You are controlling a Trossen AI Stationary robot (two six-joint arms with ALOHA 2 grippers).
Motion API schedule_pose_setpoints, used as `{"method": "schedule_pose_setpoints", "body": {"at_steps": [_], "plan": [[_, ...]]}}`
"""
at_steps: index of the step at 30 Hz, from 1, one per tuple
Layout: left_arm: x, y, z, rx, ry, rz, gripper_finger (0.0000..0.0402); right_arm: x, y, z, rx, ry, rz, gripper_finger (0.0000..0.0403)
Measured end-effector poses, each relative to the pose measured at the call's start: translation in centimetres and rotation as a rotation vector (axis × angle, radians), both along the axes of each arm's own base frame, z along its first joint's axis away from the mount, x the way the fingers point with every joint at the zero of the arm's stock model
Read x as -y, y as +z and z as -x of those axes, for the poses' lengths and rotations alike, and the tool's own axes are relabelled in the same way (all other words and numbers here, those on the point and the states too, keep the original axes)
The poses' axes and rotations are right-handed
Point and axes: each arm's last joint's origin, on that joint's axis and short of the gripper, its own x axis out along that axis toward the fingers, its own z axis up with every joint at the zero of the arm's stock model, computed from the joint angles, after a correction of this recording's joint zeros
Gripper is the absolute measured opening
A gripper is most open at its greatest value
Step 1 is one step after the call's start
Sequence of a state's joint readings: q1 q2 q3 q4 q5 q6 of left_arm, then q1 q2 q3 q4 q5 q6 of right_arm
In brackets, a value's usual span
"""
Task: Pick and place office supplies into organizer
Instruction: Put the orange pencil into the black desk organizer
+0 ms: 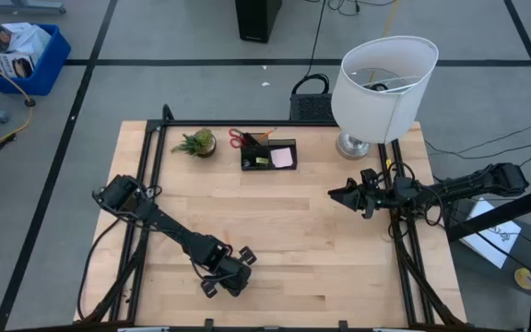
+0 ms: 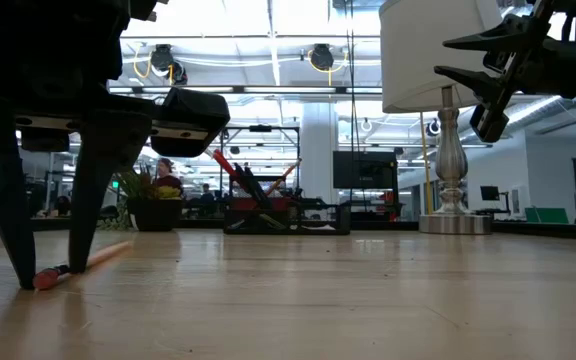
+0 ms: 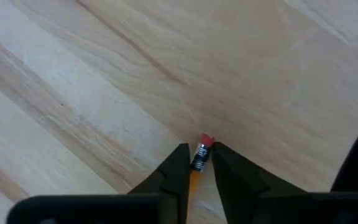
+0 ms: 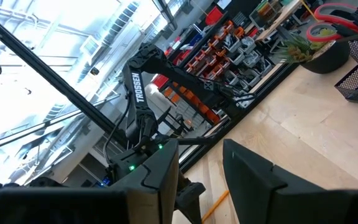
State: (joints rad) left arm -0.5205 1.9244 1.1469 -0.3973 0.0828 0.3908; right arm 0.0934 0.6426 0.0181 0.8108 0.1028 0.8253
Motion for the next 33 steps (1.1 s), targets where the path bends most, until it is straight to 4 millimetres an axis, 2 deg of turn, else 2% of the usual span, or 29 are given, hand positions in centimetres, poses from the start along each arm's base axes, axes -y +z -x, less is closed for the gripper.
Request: {"method": "schedule_pose_setpoints", "body": {"at_steps": [11, 15, 19, 26, 33], "plan": [[-0.7, -0.3, -0.5, -0.008, 0.024, 0.001, 0.0009, 0.0, 0.0, 0.0, 0.000, 0.000, 0.000, 0.0116], [-1.5, -0.1, -0.9, 0.008, 0.111, -0.014, 0.0013, 0.0, 0.0, 0.0, 0.000, 0.000, 0.000, 0.0116], [-2.9, 0.5, -1.3, 0.022, 0.196, -0.034, 0.0021, 0.0, 0.0, 0.0, 0.000, 0.000, 0.000, 0.0116], [-5.7, 2.4, -2.0, 0.088, 0.401, -0.070, 0.0003, 0.0, 0.0, 0.0, 0.000, 0.000, 0.000, 0.0116], [-8.7, 4.5, -2.8, 0.156, 0.643, -0.023, 0.0004, 0.0, 0.0, 0.0, 0.000, 0.000, 0.000, 0.0116]]}}
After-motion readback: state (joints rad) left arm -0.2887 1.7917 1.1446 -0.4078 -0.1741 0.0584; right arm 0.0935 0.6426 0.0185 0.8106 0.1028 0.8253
